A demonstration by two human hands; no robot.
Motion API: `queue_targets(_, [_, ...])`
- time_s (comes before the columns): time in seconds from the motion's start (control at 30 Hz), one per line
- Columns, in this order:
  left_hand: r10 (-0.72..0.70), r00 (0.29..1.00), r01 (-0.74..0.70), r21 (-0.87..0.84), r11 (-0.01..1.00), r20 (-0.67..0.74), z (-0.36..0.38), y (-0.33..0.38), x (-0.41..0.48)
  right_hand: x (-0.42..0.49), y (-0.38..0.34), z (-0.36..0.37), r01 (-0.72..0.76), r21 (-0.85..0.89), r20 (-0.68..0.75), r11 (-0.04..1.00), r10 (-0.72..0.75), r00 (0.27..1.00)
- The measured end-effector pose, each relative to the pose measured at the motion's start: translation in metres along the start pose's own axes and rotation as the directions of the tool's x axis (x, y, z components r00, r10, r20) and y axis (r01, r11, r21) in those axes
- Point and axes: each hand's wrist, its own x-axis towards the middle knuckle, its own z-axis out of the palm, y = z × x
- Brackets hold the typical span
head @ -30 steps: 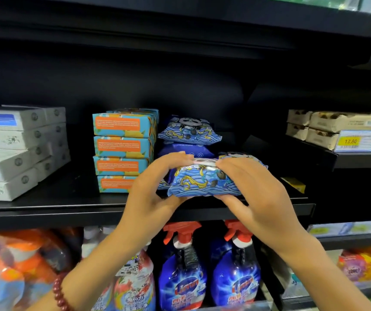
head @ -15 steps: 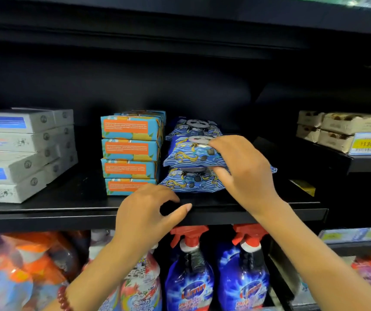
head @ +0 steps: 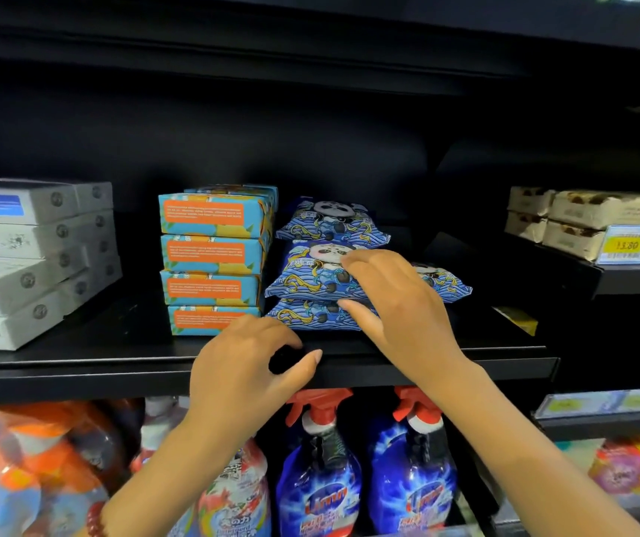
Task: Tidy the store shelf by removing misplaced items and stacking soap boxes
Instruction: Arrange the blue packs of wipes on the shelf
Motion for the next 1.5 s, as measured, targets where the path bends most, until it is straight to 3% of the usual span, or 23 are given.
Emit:
queue_targets(0.2, [0.111,0.994,-0.110,-0.114,0.987,0.004,0.004,0.005,0.001,-0.005,0.022,-0.021,-0.172,0.164,-0.035,0.971,0.180,0.983])
queue_targets(0.27, [0.161,0.986,-0.155,-0.117,0.981,0.045,0.010,0.009,0.003,-0.007,0.043,-0.026,-0.302,0.106,-0.030,0.948,0.306,0.951])
queue_targets(0.37, [0.203,0.976,-0.195,-0.101,0.976,0.074,0.017,0.019,0.008,-0.010,0.074,-0.022,-0.430,-0.098,0.137,0.898,0.440,0.887])
queue_targets(0.47, [0.241,0.967,-0.237,-0.058,0.970,0.078,0.024,0.030,0.013,-0.009,0.090,-0.012,-0.383,-0.191,0.367,0.904,0.428,0.826])
queue_targets(0.57, [0.249,0.965,-0.248,-0.031,0.968,0.080,0.030,0.036,0.017,-0.004,0.094,-0.006,-0.373,-0.200,0.490,0.906,0.422,0.762])
queue_targets(0.97, [0.241,0.970,-0.241,-0.001,0.970,0.043,0.033,0.038,0.013,-0.036,0.074,-0.036,-0.339,-0.188,0.388,0.922,0.386,0.837])
queue_targets(1.2, [0.205,0.977,-0.204,-0.016,0.979,0.063,0.031,0.040,0.012,-0.057,0.059,-0.065,-0.267,0.064,0.199,0.962,0.250,0.948])
queue_targets(1.3, [0.197,0.977,-0.196,-0.019,0.980,0.075,0.029,0.041,0.012,-0.049,0.064,-0.068,-0.348,0.135,0.264,0.928,0.304,0.915])
queue_targets(1.43, [0.175,0.980,-0.172,-0.046,0.984,0.096,0.028,0.041,0.012,-0.046,0.072,-0.061,-0.473,0.123,0.480,0.873,0.365,0.798])
queue_targets(1.5, [0.177,0.979,-0.172,-0.054,0.984,0.104,0.028,0.040,0.012,-0.048,0.072,-0.060,-0.474,0.130,0.483,0.871,0.362,0.797])
